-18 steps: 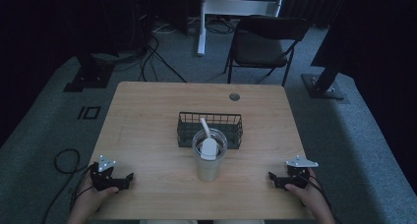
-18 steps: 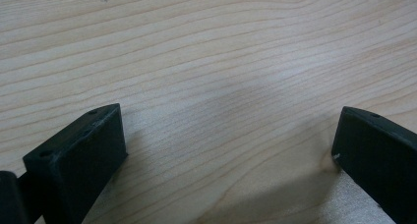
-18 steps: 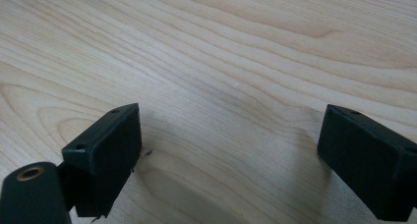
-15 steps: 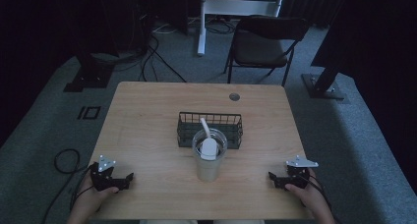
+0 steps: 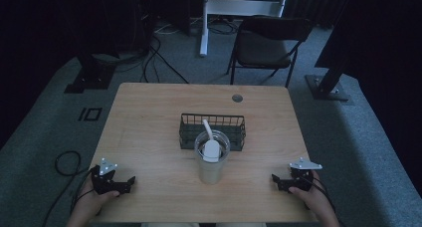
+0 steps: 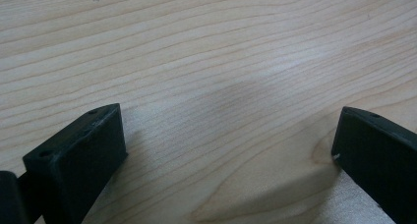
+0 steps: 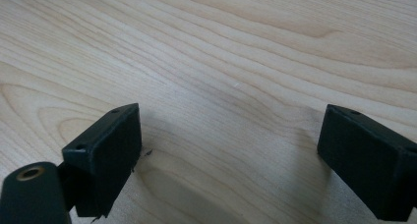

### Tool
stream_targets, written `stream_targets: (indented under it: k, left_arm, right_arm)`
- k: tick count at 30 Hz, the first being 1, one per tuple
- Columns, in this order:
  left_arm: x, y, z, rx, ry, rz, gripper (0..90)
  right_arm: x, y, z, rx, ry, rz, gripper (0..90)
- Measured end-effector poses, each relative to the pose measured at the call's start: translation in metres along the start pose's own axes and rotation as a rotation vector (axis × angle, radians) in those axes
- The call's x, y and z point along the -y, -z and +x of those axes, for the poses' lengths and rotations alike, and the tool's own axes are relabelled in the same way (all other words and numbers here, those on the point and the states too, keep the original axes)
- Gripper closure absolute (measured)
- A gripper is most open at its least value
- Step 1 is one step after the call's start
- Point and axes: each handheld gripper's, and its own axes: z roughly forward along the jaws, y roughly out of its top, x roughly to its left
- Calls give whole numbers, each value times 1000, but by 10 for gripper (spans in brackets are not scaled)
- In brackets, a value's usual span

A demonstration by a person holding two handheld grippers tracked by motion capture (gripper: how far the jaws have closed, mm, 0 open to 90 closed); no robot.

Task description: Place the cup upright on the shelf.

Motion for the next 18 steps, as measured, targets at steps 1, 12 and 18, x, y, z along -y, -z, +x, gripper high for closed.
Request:
stream_targets:
  k: [1,12,18]
  left_arm:
    - [0,0,0,-1,0,1,1]
    - [1,1,-3,31,-37,0,2]
    - [-3,1,-11,71,-58,-19,2]
  right_arm:
    - [0,0,0,0,0,0,93]
    - [0,0,0,-1,0,-1,94]
    - [0,1,3,-18,2,-10,94]
